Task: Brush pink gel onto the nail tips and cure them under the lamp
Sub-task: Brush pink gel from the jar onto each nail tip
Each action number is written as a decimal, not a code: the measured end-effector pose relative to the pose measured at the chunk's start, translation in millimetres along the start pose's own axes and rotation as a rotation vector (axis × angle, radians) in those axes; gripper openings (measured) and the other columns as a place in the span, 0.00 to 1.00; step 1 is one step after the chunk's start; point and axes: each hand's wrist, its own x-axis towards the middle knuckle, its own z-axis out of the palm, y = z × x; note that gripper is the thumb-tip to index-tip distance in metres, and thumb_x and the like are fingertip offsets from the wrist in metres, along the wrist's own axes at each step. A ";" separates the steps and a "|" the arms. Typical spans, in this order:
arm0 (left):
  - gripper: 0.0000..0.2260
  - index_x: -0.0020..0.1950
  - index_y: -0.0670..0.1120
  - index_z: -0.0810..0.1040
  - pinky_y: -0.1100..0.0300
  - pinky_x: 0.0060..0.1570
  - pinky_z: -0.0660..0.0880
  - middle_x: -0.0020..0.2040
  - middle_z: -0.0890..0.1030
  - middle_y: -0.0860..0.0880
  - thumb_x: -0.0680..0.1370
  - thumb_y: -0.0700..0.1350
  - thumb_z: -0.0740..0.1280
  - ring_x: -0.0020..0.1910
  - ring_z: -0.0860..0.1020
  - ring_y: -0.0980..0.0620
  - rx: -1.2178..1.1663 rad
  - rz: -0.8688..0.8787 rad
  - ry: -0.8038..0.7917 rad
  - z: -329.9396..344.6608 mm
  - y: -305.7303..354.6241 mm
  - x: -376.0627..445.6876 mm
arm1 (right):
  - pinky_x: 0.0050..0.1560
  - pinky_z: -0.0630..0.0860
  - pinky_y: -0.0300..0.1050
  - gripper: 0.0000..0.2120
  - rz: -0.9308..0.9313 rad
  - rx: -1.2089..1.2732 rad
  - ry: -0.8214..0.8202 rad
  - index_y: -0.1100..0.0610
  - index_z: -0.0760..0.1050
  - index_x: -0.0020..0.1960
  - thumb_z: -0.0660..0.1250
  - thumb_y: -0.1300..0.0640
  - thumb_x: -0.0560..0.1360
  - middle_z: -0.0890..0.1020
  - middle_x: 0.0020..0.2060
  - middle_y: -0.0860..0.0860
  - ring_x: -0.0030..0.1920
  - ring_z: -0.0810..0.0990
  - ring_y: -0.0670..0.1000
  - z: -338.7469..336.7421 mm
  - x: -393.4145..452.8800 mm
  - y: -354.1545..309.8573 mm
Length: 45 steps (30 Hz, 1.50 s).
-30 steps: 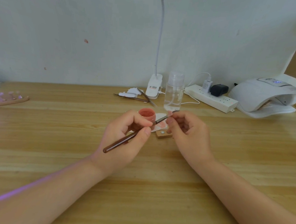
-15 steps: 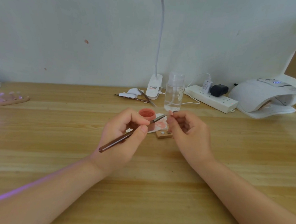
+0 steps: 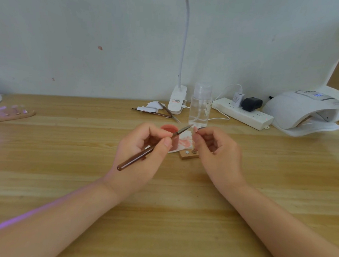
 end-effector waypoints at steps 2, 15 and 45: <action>0.09 0.43 0.47 0.78 0.76 0.38 0.72 0.38 0.83 0.61 0.75 0.33 0.68 0.38 0.80 0.67 0.037 -0.042 0.034 1.2 7.0 5.8 | 0.39 0.74 0.30 0.08 -0.008 -0.006 -0.011 0.48 0.77 0.44 0.69 0.62 0.74 0.81 0.35 0.43 0.36 0.79 0.41 -0.6 -0.6 -1.2; 0.10 0.36 0.46 0.78 0.63 0.35 0.77 0.35 0.82 0.49 0.76 0.43 0.63 0.29 0.78 0.56 0.578 -0.473 -0.109 -22.5 -0.6 97.8 | 0.41 0.75 0.33 0.03 -0.061 -0.138 -0.052 0.57 0.80 0.47 0.70 0.62 0.74 0.81 0.37 0.46 0.38 0.79 0.42 4.2 -0.6 1.3; 0.06 0.42 0.40 0.77 0.66 0.23 0.75 0.24 0.79 0.50 0.77 0.40 0.67 0.21 0.76 0.58 -0.060 -0.882 0.127 -48.6 -41.1 99.3 | 0.41 0.77 0.43 0.02 -0.096 -0.182 -0.049 0.56 0.80 0.45 0.70 0.62 0.73 0.81 0.36 0.45 0.38 0.79 0.45 2.9 -2.2 0.9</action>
